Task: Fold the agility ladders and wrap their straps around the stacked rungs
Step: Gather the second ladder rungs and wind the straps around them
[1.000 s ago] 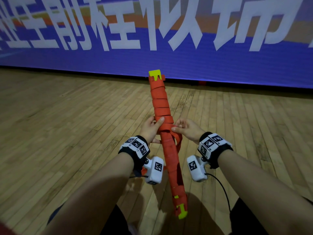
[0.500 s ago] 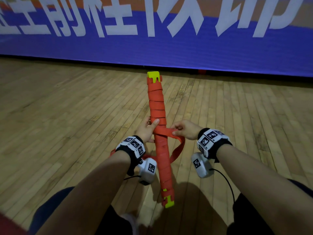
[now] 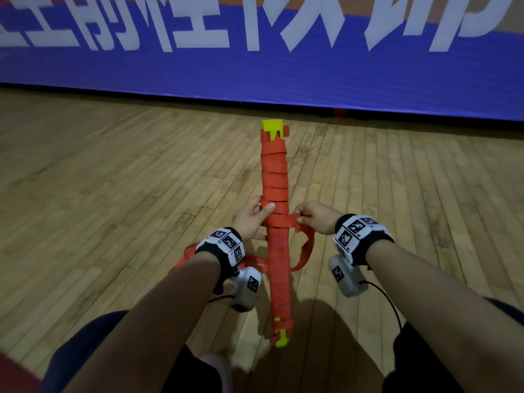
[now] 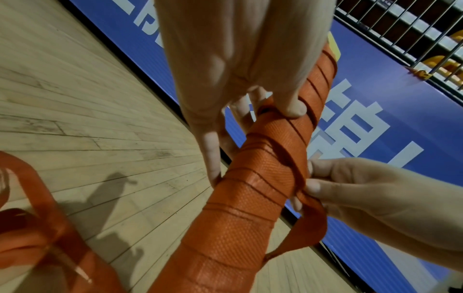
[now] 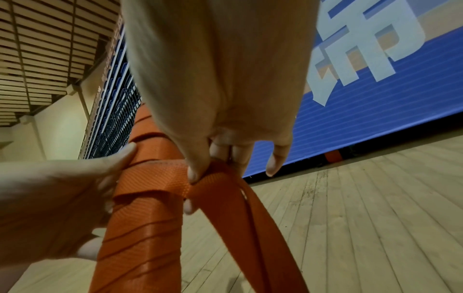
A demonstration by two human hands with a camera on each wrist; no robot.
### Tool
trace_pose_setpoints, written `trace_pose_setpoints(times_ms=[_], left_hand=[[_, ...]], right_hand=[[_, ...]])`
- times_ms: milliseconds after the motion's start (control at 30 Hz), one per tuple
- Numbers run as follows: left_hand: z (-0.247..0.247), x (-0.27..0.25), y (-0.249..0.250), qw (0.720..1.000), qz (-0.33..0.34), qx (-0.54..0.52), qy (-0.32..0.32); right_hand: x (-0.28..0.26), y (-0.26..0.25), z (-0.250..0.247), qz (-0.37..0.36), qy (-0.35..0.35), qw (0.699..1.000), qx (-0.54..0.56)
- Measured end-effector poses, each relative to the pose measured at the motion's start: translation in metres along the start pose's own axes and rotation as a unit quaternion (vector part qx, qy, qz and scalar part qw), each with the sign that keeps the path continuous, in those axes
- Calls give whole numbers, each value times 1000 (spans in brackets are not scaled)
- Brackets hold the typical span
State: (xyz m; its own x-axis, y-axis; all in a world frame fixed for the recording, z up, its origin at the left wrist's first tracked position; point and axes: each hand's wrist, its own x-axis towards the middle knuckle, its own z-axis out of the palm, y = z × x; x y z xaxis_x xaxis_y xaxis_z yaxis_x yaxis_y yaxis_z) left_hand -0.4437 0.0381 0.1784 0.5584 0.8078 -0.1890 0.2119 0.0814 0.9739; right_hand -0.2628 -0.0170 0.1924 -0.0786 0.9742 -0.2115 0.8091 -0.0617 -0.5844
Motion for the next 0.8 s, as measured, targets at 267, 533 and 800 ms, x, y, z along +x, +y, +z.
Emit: trace_pose_setpoints(times_ms=[267,533,800], left_hand=[[5,-2,18,996,-14,-86,8],[12,-3,28,996,-7,-84,31],[11,5,26,992,38,-52,110]], right_hand=[[2,-1,-3,-6,18,988,150],[1,-8,-5,-8,73,978,196],[2,-25,-4,-40,96,976,193]])
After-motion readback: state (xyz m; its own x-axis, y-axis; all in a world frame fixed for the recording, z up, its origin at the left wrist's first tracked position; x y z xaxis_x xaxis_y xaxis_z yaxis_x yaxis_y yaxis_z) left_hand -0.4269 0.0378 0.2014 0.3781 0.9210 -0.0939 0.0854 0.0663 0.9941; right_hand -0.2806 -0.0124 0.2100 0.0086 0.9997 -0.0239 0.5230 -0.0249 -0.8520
